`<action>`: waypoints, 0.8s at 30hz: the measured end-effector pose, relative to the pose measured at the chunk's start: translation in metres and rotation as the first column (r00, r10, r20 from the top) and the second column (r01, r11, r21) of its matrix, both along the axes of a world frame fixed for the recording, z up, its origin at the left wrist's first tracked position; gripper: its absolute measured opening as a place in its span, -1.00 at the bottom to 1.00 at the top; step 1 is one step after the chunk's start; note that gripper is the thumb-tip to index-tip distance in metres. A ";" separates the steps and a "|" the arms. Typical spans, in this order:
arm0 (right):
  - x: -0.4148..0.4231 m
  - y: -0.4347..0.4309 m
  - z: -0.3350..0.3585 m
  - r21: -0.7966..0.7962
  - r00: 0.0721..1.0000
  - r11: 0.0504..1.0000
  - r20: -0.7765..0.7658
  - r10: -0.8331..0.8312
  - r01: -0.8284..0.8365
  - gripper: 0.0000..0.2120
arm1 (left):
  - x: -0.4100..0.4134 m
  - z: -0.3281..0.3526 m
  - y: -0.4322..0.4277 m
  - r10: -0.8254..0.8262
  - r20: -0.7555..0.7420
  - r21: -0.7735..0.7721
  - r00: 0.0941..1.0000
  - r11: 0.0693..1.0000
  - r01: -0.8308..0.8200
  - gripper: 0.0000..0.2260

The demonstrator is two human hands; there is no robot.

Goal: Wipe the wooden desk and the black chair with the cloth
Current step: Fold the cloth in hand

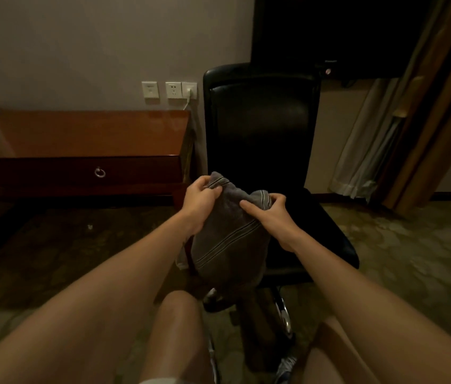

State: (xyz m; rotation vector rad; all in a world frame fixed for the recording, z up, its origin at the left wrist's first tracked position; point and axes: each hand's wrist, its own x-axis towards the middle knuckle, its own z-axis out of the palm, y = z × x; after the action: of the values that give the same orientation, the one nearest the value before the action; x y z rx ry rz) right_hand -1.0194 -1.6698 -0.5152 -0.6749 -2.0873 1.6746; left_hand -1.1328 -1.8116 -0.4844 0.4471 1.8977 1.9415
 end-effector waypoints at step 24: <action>-0.296 0.147 0.061 0.134 0.975 0.984 0.203 0.092 -0.121 -0.43 | -0.265 0.097 0.125 -0.167 -0.166 -0.354 0.972 0.930 0.099 -0.82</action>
State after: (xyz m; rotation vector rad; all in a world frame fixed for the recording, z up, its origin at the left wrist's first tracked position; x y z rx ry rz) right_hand -1.3153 -1.5232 -0.4542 -0.7173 -2.3967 1.5451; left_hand -1.3979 -1.6865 -0.3875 0.6577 2.2104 1.4828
